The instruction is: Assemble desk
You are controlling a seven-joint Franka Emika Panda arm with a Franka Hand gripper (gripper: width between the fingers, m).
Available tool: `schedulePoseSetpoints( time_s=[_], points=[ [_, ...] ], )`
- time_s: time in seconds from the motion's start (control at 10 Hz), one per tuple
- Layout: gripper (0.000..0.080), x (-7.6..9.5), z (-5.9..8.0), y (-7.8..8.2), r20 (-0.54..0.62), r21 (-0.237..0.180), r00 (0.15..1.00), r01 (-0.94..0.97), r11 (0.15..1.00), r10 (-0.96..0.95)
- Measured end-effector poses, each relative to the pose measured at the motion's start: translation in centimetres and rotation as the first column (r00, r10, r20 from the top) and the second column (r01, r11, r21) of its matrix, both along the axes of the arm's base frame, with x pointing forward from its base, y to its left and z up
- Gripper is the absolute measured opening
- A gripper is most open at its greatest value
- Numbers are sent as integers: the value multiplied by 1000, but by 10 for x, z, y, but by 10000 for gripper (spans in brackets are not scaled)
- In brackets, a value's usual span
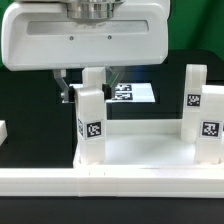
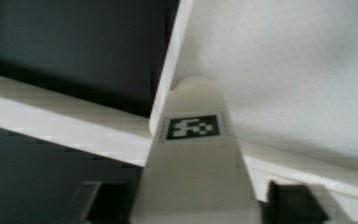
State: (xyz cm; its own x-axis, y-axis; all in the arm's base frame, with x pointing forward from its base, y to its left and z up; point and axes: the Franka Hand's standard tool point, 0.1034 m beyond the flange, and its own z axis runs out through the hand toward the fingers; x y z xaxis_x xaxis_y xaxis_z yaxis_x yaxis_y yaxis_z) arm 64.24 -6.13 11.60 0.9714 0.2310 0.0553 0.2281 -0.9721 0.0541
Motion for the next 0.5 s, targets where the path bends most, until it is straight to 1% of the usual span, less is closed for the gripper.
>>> schedulePoseSetpoints(
  time_s=[0.1, 0.3, 0.5],
  points=[
    [292, 0, 0, 0, 1, 1, 1000, 20, 1000, -20],
    [292, 0, 0, 0, 2, 4, 999, 41, 999, -41],
    [292, 0, 0, -2, 7, 32, 969, 248, 968, -249]
  ],
)
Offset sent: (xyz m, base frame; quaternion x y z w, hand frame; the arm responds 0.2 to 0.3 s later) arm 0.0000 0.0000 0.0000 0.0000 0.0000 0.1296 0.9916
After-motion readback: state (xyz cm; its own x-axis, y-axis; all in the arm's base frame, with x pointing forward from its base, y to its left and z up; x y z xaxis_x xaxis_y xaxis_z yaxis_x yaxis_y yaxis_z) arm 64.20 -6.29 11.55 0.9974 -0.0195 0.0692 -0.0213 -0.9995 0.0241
